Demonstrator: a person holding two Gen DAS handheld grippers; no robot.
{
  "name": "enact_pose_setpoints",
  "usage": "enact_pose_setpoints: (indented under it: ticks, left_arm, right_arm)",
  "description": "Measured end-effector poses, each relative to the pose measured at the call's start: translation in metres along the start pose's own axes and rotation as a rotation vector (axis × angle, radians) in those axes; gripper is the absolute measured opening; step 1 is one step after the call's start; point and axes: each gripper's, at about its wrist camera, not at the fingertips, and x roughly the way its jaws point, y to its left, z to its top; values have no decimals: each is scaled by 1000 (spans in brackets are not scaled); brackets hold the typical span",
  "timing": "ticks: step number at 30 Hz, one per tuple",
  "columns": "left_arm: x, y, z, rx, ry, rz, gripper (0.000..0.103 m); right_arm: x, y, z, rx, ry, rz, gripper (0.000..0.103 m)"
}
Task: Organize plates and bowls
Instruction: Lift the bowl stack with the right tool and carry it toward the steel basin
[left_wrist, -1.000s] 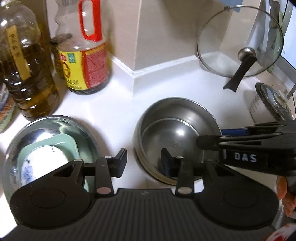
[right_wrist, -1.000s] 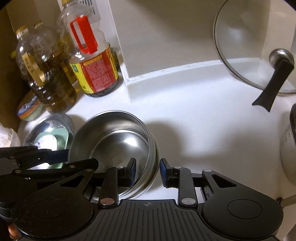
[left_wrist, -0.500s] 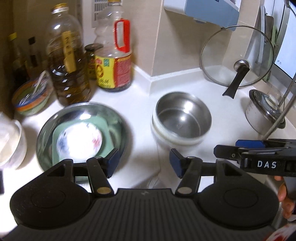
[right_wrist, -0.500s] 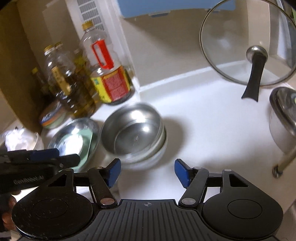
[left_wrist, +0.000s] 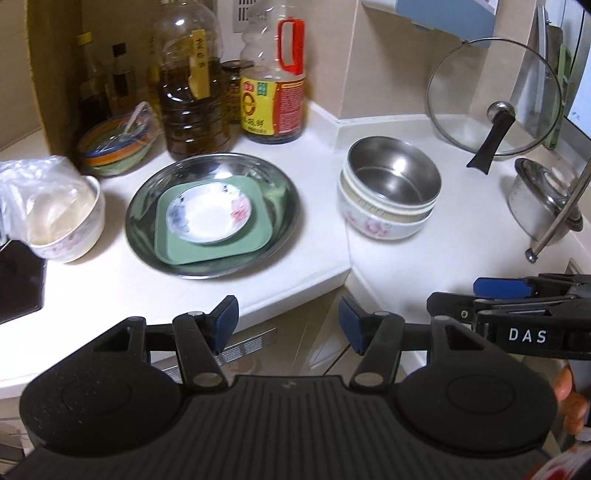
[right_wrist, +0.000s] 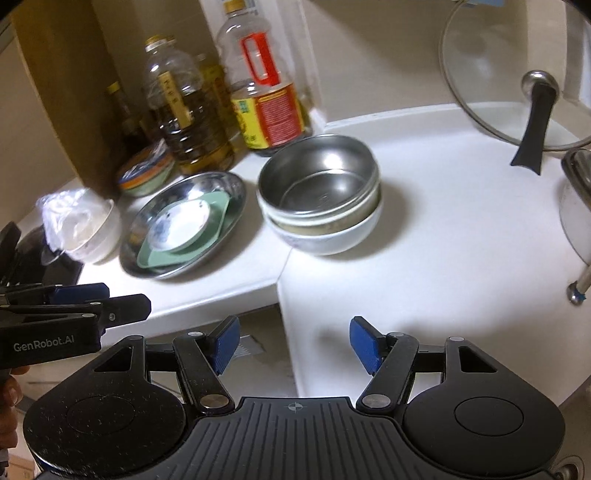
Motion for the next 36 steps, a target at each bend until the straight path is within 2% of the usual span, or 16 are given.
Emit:
enact_pose_setpoints:
  ticks: [4, 6, 29, 31, 33, 36]
  left_arm:
    - [-1, 4, -4, -8, 6, 8, 58]
    - [-1, 5, -4, -5, 2, 13, 62]
    - [26, 37, 17, 42, 18, -23, 68]
    - [26, 39, 20, 46, 7, -24, 72]
    - [26, 43, 25, 51, -14, -29, 86]
    - [25, 47, 32, 65, -41, -44, 91]
  right_arm:
    - [0, 10, -4, -55, -1, -41, 66]
    - [1, 13, -4, -71, -4, -50, 66]
    - [33, 26, 14, 22, 39, -70, 66]
    - [34, 26, 16, 31, 36, -66, 66]
    - [35, 24, 19, 44, 33, -74, 66]
    - [33, 20, 23, 68, 22, -102, 66]
